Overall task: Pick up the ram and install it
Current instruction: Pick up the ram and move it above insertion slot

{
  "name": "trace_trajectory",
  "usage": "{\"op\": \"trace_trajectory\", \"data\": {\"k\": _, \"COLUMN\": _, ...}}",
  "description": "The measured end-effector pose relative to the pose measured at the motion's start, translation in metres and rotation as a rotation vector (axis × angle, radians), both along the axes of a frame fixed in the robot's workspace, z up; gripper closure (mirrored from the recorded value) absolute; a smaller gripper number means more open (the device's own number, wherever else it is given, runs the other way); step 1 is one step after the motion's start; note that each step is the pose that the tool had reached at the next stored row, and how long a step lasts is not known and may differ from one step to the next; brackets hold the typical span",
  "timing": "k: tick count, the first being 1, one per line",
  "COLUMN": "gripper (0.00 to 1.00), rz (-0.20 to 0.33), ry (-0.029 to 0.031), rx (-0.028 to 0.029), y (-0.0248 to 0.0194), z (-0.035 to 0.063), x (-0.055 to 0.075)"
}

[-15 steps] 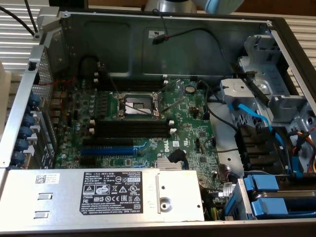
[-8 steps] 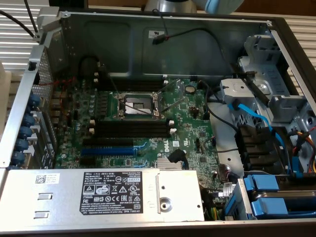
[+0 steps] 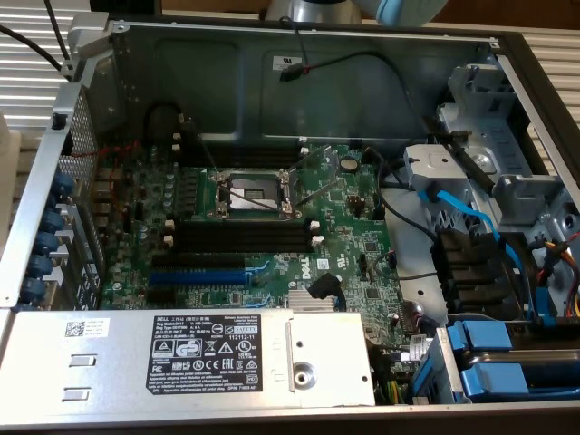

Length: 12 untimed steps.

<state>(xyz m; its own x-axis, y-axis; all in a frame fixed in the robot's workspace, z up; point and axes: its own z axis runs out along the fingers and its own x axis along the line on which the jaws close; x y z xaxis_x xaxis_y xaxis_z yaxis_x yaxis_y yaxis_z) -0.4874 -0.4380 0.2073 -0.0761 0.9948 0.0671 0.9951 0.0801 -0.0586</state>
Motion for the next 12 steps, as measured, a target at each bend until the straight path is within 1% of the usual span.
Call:
{"op": "trace_trajectory", "data": {"k": 2, "gripper": 0.65, "rz": -0.002, "ry": 0.0027, "rx": 0.0000, "y": 0.0000, "z": -0.0006, "x": 0.0013}}
{"op": "trace_trajectory", "data": {"k": 12, "gripper": 0.65, "rz": -0.004, "ry": 0.0092, "rx": 0.0000, "y": 0.0007, "z": -0.0013, "x": 0.0027}}
